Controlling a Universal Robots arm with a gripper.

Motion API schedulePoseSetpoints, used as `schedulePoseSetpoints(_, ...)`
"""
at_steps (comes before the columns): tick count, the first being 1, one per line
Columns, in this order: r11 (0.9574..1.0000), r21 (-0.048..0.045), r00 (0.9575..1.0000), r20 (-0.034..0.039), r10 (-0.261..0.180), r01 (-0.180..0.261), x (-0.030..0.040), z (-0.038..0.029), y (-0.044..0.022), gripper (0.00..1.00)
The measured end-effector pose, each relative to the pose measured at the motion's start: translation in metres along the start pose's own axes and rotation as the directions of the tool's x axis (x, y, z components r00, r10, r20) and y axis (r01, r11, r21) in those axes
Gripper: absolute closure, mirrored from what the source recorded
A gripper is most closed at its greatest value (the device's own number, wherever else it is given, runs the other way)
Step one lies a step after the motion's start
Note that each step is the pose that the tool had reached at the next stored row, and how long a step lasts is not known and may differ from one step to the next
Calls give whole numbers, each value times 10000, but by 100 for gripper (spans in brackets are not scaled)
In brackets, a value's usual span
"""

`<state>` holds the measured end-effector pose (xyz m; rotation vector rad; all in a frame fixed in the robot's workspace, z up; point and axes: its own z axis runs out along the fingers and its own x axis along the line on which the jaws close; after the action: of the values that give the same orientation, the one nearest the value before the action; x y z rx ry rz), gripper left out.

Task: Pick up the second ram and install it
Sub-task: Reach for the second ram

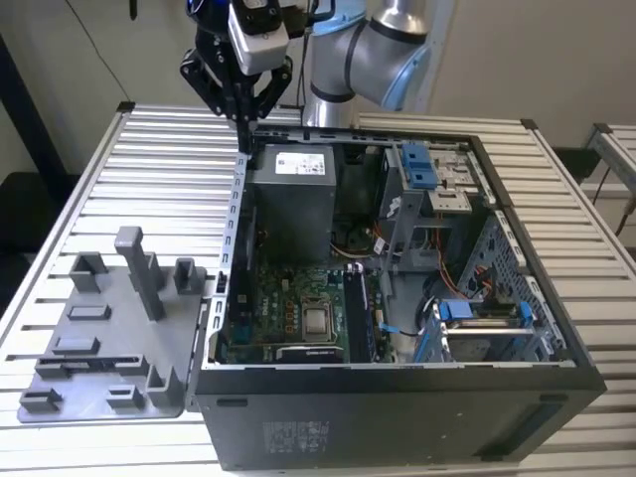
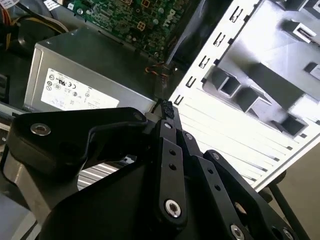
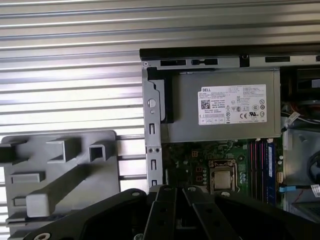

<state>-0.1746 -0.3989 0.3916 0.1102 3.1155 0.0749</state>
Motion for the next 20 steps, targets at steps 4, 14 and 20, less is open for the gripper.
schedulePoseSetpoints(4, 10000, 1, 10000, -1, 1, -1, 81, -2, -6, 89)
schedulePoseSetpoints(14, 10000, 1, 10000, 0, 0, 0, 277, -7, -19, 89)
schedulePoseSetpoints(20, 10000, 1, 10000, -1, 0, 0, 435, -11, -31, 89)
